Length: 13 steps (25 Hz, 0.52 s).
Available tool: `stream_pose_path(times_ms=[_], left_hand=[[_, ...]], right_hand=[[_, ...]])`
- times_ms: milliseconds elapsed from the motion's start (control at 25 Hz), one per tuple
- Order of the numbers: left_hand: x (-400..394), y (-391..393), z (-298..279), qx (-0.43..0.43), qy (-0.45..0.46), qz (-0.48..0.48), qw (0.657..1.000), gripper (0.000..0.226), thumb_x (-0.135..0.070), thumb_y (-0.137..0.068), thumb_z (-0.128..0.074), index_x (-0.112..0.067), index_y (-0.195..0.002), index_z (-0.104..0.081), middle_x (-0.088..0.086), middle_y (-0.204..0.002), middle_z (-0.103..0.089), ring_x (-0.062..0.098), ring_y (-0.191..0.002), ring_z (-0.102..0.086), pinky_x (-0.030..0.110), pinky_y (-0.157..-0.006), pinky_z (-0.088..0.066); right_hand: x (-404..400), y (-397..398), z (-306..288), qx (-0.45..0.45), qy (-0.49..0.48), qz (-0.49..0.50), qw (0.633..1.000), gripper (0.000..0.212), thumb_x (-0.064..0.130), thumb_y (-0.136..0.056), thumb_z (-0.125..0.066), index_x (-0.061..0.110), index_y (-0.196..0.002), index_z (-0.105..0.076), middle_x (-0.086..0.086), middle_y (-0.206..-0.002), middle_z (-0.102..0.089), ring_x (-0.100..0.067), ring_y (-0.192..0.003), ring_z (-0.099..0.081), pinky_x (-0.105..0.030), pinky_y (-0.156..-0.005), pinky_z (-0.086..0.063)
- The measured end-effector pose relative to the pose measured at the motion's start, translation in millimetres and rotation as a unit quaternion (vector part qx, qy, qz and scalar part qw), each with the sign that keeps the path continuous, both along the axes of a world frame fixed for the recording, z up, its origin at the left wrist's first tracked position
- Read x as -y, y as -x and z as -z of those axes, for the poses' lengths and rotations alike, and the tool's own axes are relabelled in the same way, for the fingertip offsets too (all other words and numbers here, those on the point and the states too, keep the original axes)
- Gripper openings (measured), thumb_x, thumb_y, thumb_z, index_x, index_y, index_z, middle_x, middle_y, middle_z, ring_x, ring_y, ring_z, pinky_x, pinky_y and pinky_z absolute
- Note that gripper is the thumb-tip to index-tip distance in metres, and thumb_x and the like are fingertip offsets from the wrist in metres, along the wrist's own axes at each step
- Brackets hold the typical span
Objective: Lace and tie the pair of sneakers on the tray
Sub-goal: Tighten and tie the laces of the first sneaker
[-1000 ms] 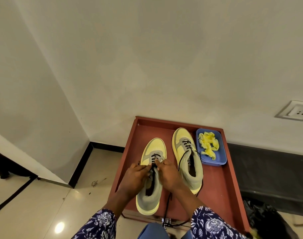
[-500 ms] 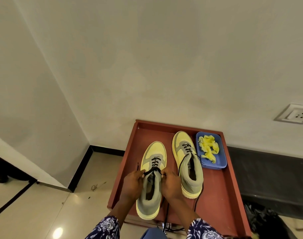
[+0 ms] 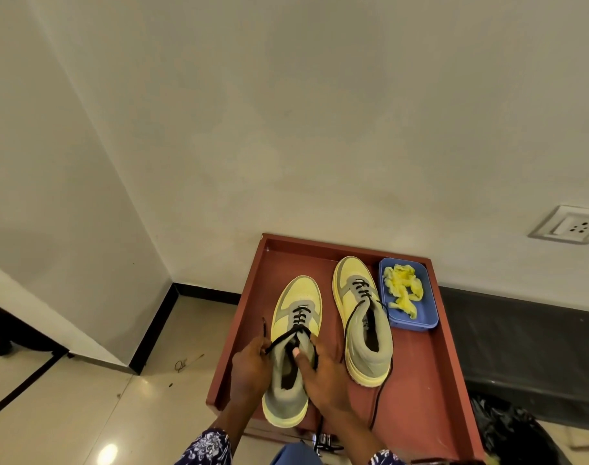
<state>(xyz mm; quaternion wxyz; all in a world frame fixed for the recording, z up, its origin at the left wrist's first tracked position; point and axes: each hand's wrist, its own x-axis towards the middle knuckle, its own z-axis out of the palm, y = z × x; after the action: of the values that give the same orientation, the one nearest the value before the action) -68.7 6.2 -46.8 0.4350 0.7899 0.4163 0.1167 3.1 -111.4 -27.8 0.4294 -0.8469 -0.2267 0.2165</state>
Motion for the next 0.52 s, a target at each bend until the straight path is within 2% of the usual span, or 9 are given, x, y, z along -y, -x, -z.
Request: stream_pose_path(times_ms=[80,160,280,400,520], left_hand=[[5.0,3.7,-3.4,-0.004,0.006,0.019,1.0,0.021,-0.015,-0.094,-0.047,-0.015,-0.107,-0.063,0.003,-0.087,-0.069,0.017,-0.08,-0.066,0.02,-0.068,-0.05],[12.8,10.3,-6.5,0.01,0.028,0.038,0.999,0.03,-0.023,-0.095,-0.046,-0.016,-0.122,-0.057,0.006,-0.098,-0.07,0.015,-0.082,-0.066,0.021,-0.074,-0.053],[13.9,12.1,-9.0,-0.008,0.051,0.071,0.996,0.037,-0.036,-0.089,-0.056,-0.02,-0.122,-0.054,0.001,-0.101,-0.071,0.012,-0.089,-0.067,0.024,-0.082,-0.054],[8.4,5.7,-13.9,-0.046,0.019,0.09,0.995,0.034,-0.025,-0.088,-0.056,-0.015,-0.12,-0.056,0.005,-0.101,-0.07,0.017,-0.091,-0.067,0.024,-0.081,-0.053],[4.4,2.0,-16.0,-0.035,0.017,0.072,0.997,0.03,-0.016,-0.089,-0.052,-0.011,-0.118,-0.06,0.007,-0.1,-0.071,0.016,-0.087,-0.066,0.018,-0.076,-0.051]], right_hand=[[1.3,4.4,0.4,0.002,0.027,-0.025,0.999,0.058,0.03,-0.093,-0.051,0.015,-0.144,-0.029,-0.003,-0.126,-0.06,-0.019,-0.113,-0.058,-0.018,-0.086,-0.042],[0.5,7.6,-0.5,0.001,0.054,-0.031,0.998,0.062,0.027,-0.095,-0.048,0.014,-0.147,-0.018,-0.008,-0.128,-0.059,-0.023,-0.113,-0.058,-0.022,-0.088,-0.042],[-2.9,8.3,-2.9,-0.009,0.088,-0.029,0.996,0.061,0.025,-0.097,-0.042,0.006,-0.147,-0.011,-0.012,-0.132,-0.055,-0.026,-0.118,-0.054,-0.022,-0.087,-0.041],[-6.8,6.9,-4.3,0.003,0.139,-0.03,0.99,0.059,0.022,-0.098,-0.038,0.003,-0.147,-0.011,-0.014,-0.128,-0.056,-0.028,-0.116,-0.055,-0.027,-0.087,-0.043],[-13.0,5.7,-3.2,0.016,0.156,-0.03,0.987,0.056,0.016,-0.098,-0.035,0.001,-0.146,-0.012,-0.016,-0.125,-0.057,-0.029,-0.115,-0.055,-0.029,-0.088,-0.043]])
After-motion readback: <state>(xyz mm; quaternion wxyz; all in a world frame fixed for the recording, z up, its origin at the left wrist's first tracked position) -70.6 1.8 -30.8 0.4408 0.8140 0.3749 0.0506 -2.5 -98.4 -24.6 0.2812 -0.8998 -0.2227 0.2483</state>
